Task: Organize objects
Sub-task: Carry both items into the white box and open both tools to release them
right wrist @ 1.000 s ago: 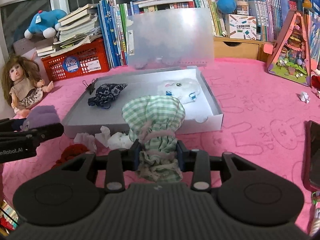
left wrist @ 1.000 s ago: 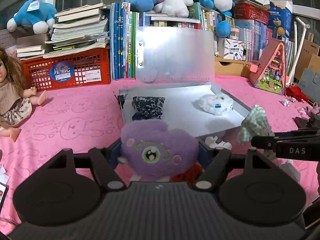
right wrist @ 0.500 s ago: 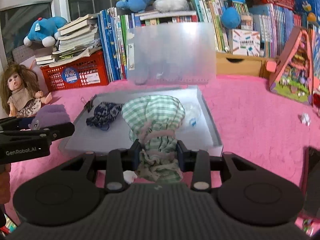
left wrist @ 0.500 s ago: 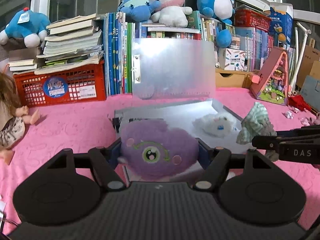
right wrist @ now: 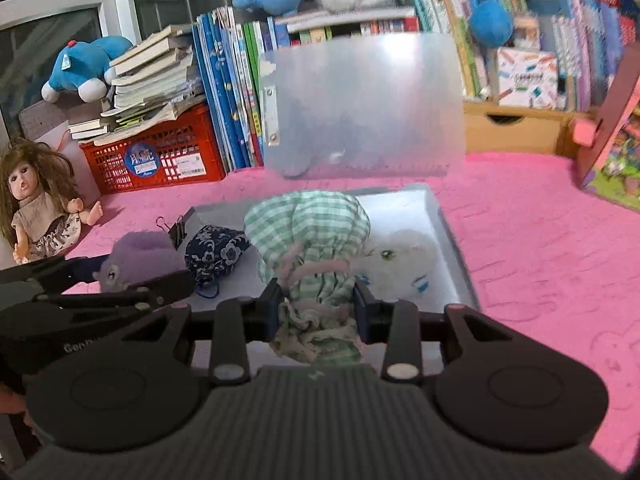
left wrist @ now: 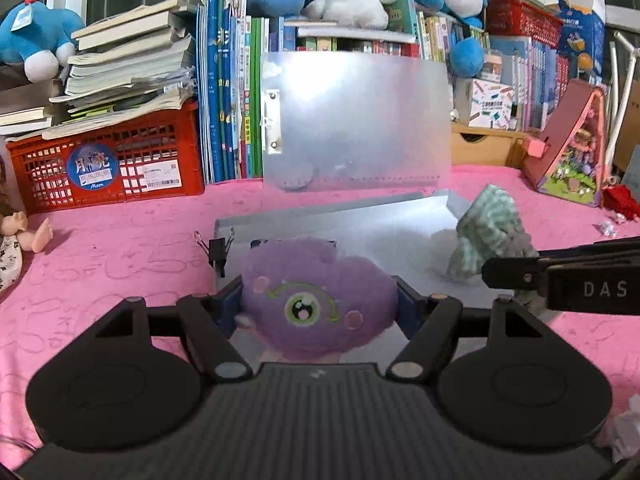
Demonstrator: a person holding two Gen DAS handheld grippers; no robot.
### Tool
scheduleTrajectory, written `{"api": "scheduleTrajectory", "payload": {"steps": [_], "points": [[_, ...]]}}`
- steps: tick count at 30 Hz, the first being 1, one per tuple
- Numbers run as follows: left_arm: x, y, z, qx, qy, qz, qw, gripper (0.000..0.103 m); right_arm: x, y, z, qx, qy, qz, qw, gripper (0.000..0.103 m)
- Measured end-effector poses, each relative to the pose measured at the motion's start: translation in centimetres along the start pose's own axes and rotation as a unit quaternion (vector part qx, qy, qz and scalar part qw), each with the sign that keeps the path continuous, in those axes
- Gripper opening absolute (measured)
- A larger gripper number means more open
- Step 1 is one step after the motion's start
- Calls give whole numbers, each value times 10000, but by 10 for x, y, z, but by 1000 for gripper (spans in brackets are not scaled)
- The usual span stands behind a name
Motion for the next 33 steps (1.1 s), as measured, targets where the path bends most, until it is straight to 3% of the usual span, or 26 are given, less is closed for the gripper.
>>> {"api": "scheduleTrajectory", "payload": {"steps": [6,14,26,33], "points": [[3,23,2,11,-149,-114,9998,78,2,29,8,-47,57,-166,9998,42],[12,48,2,-170,68,-318,9993,78,5,47,17,-15,190,-147,9997,42],[0,76,-9,-386,129,-255,9988,78,-5,70,17,13,-5,-249,9997,42],[-6,99,-7,-410,412,-243,9980,78,-14,85,18,116,-122,-350,9992,42]]}}
Point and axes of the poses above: each gripper's, at about its wrist camera, not at the fingertips, and y roughly the way its jaws point, z to its right, x to its underside, the point moved 7 cm from there along y, roughly the way its jaws point, and after that the axes turned 6 degrees about -x, right-handed, at the moved point
